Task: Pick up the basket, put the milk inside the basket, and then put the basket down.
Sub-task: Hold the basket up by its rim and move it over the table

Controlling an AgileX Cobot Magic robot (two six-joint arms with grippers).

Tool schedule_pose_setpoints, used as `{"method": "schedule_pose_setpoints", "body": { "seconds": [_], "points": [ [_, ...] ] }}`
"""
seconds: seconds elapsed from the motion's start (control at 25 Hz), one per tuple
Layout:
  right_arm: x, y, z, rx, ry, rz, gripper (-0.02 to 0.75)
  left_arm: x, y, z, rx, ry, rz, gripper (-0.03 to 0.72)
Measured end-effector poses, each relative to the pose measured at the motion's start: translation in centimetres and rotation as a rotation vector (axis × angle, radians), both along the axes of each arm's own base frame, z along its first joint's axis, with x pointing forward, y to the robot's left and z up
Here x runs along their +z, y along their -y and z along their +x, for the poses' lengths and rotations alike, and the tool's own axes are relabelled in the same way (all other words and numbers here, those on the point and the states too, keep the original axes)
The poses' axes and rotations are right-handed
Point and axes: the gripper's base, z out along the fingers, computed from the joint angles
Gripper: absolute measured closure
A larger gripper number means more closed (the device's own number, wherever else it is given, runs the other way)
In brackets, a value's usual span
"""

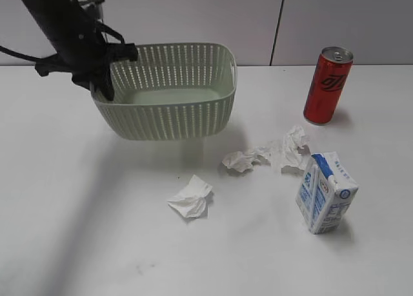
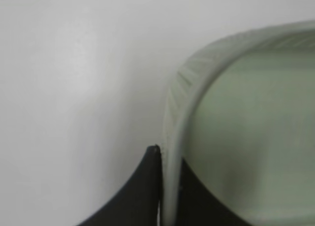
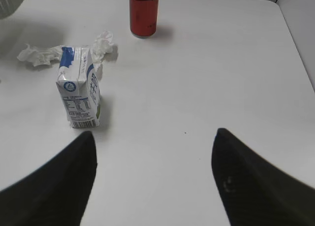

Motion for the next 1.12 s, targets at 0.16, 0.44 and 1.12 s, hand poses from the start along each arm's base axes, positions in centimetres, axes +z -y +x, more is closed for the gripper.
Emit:
{"method": "schedule_pose_setpoints", "body": {
  "seconds": [0.16, 0.44, 1.12],
  "points": [
    [0.0, 0.0, 0.0, 0.000, 0.000, 0.000, 0.165, 1.7, -0.9, -2.6, 0.009, 0.024, -0.012, 0.689],
    [0.0, 0.0, 0.0, 0.000, 0.000, 0.000, 0.165, 1.2, -3.6, -10.4, 0.041, 0.095, -0.025, 0.690],
    [2.8, -1.0, 3.8, 0.036, -0.218, 0.079, 0.165, -2.5, 1.5, -14.8, -0.047, 0.018, 0.081, 0.690]
  ]
}}
